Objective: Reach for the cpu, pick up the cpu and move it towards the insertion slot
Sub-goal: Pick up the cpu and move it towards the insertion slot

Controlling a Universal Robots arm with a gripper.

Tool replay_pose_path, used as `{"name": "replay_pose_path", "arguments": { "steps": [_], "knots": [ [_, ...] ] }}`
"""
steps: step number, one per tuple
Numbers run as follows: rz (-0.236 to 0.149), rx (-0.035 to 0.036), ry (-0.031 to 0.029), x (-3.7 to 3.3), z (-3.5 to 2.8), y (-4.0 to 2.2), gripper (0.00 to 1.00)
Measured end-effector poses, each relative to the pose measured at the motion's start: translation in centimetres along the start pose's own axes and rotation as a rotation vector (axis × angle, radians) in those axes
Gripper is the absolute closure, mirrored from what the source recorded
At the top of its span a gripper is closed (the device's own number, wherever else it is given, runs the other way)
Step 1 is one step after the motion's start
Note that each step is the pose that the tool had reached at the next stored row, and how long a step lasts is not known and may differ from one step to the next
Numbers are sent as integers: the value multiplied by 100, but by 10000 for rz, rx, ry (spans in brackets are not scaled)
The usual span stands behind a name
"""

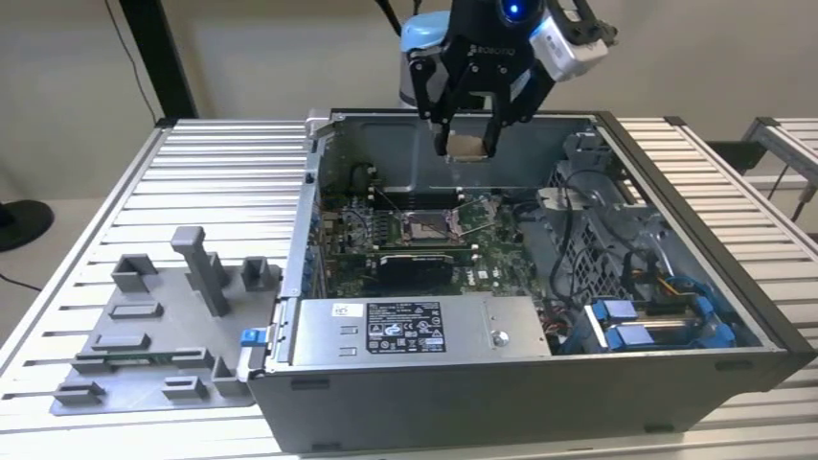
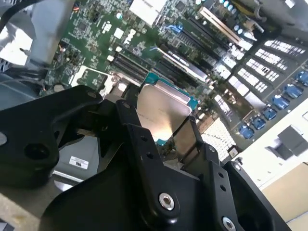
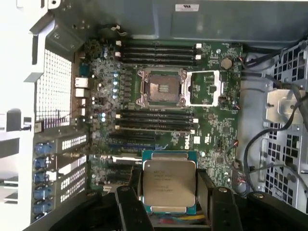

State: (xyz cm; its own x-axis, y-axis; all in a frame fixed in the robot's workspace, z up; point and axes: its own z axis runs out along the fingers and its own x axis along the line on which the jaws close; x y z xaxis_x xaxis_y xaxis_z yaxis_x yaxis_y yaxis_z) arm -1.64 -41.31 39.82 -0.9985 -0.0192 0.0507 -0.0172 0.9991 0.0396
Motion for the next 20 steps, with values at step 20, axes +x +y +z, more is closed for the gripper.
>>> {"name": "replay_pose_path", "arguments": {
  "steps": [20],
  "knots": [
    [1, 0, 0, 96, 121, 751, 100]
  ]
}}
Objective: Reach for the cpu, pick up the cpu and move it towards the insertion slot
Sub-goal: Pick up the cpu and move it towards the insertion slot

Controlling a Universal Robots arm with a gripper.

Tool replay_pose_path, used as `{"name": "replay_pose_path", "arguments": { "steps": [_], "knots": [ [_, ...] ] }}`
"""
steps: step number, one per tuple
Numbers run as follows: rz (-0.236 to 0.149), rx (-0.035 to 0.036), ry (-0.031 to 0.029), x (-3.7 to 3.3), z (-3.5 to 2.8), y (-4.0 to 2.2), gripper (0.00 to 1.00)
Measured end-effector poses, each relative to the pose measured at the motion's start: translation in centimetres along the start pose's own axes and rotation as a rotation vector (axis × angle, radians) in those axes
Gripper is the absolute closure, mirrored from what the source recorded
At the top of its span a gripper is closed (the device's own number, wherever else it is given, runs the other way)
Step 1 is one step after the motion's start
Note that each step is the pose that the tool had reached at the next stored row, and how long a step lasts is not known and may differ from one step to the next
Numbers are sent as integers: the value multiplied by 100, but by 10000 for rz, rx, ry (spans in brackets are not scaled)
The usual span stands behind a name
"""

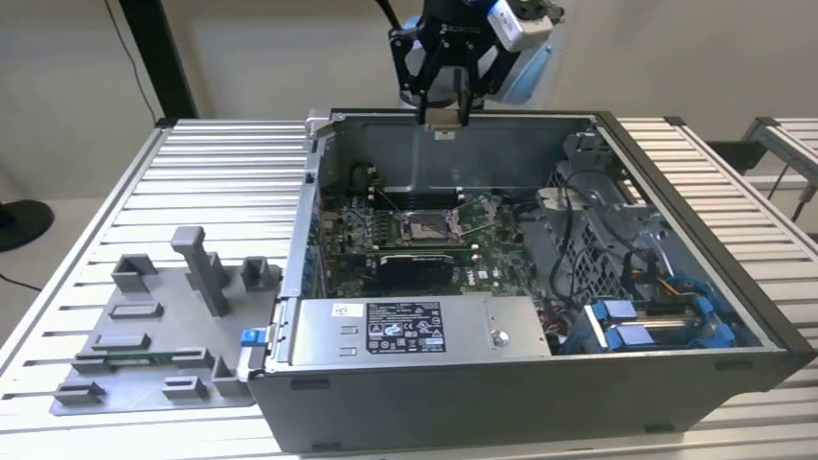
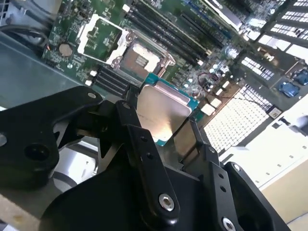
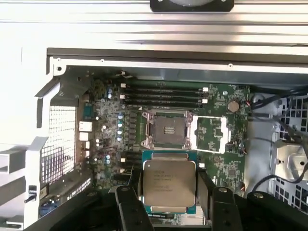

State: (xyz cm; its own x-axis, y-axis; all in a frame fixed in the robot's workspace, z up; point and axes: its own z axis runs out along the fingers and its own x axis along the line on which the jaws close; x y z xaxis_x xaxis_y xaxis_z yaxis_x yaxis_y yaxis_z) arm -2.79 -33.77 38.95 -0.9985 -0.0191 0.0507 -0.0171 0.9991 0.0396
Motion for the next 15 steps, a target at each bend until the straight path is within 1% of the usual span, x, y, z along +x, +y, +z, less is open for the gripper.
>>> {"name": "replay_pose_path", "arguments": {
  "steps": [2, 5, 9, 15],
  "knots": [
    [-1, 1, 0, -3, 6, 47, 100],
    [-1, -1, -1, -26, 11, 88, 100],
    [38, -2, -2, -75, 14, 103, 100],
    [44, -3, -1, -79, 15, 103, 100]
  ]
}}
